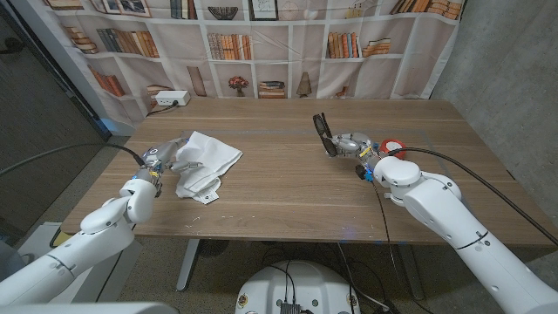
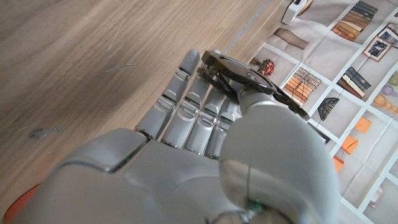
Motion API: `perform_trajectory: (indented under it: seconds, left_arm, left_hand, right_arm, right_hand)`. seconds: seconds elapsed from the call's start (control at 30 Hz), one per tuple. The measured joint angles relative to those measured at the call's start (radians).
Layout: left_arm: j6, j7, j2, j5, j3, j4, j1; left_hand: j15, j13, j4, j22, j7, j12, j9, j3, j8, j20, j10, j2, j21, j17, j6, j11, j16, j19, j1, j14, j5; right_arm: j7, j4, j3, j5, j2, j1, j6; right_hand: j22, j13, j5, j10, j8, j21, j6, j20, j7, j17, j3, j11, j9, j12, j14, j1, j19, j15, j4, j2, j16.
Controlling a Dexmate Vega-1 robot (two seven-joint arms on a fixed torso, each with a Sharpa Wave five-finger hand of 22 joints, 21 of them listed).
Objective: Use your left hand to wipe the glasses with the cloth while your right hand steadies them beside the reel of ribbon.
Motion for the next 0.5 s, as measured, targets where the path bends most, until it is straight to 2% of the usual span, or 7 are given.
perform_trajectory:
  seconds: [0.13,0.2,0.3,0.33,0.4,0.5]
  left_arm:
    - [0.035,-0.018,0.033,0.004,0.037,-0.007,-0.021]
    - [0.055,-0.031,0.053,0.004,0.064,-0.013,-0.036]
    - [0.074,-0.045,0.068,-0.002,0.086,-0.017,-0.049]
    - [0.078,-0.048,0.07,-0.008,0.09,-0.017,-0.051]
    - [0.082,-0.05,0.074,-0.023,0.102,-0.016,-0.059]
    - [0.086,-0.05,0.078,-0.042,0.122,-0.007,-0.074]
  left_hand:
    - [0.0,0.003,0.0,0.0,0.005,0.0,0.0,0.0,-0.005,0.008,0.0,0.0,0.0,0.005,-0.016,0.0,0.0,0.008,0.0,0.0,0.0]
    - [0.0,0.005,0.007,0.0,0.006,0.0,0.0,-0.007,-0.005,0.042,-0.003,0.0,0.0,0.005,-0.016,0.001,0.0,0.023,0.0,0.0,0.009]
    - [0.0,0.005,0.003,-0.001,0.0,0.0,0.005,-0.014,-0.005,0.133,-0.003,0.0,0.008,0.005,-0.011,0.0,0.0,0.064,0.0,0.0,0.021]
    - [0.0,0.005,0.006,-0.002,0.0,0.0,0.005,-0.017,-0.005,0.155,-0.001,-0.001,0.011,0.005,-0.011,-0.001,0.0,0.079,0.0,0.0,0.024]
    - [0.0,0.005,0.004,-0.002,-0.002,0.0,0.005,-0.021,-0.009,0.182,0.003,-0.01,0.015,0.005,-0.008,-0.002,-0.004,0.103,0.009,0.0,0.028]
    - [-0.002,0.005,0.003,-0.002,-0.005,0.0,0.005,-0.022,-0.009,0.199,0.01,-0.014,0.017,0.003,-0.005,0.0,-0.006,0.109,0.013,-0.003,0.028]
  right_arm:
    - [0.005,0.002,-0.001,0.0,0.0,0.002,0.0]
    - [0.008,0.002,-0.001,0.0,0.0,0.003,0.0]
    - [0.009,0.003,-0.001,0.0,-0.001,0.003,0.0]
    - [0.01,0.003,-0.001,0.0,-0.001,0.003,0.0]
    - [0.01,0.003,0.0,0.0,-0.001,0.003,0.0]
    - [0.01,0.003,0.0,0.0,-0.002,0.003,-0.003]
  right_hand:
    - [0.0,0.0,0.0,0.0,0.0,0.0,0.0,0.0,0.0,0.0,0.0,0.0,0.0,0.0,0.0,0.0,0.0,0.0,0.0,0.0,0.0]
    - [0.0,0.0,0.0,0.0,0.0,0.0,0.0,0.0,0.0,0.0,0.0,0.0,0.0,0.0,0.0,0.0,0.0,0.0,0.0,0.0,0.0]
    - [0.0,0.0,0.0,0.0,-0.001,0.0,0.0,0.0,0.0,0.0,0.0,0.0,0.0,0.0,0.0,0.0,0.0,0.0,0.0,0.0,0.0]
    - [-0.001,0.0,0.0,0.0,-0.001,0.0,0.0,0.0,0.0,0.0,0.0,0.0,0.0,0.0,0.0,0.0,0.0,0.0,0.0,0.0,0.0]
    - [-0.005,0.0,0.0,0.0,-0.001,0.004,0.0,0.0,0.0,0.0,0.0,0.0,0.003,0.0,0.0,0.002,0.0,0.0,0.0,0.002,0.0]
    - [-0.005,0.0,-0.003,0.0,-0.002,0.005,0.0,0.0,0.0,0.0,0.0,0.0,0.005,0.0,0.0,0.002,0.0,0.0,0.0,0.002,0.0]
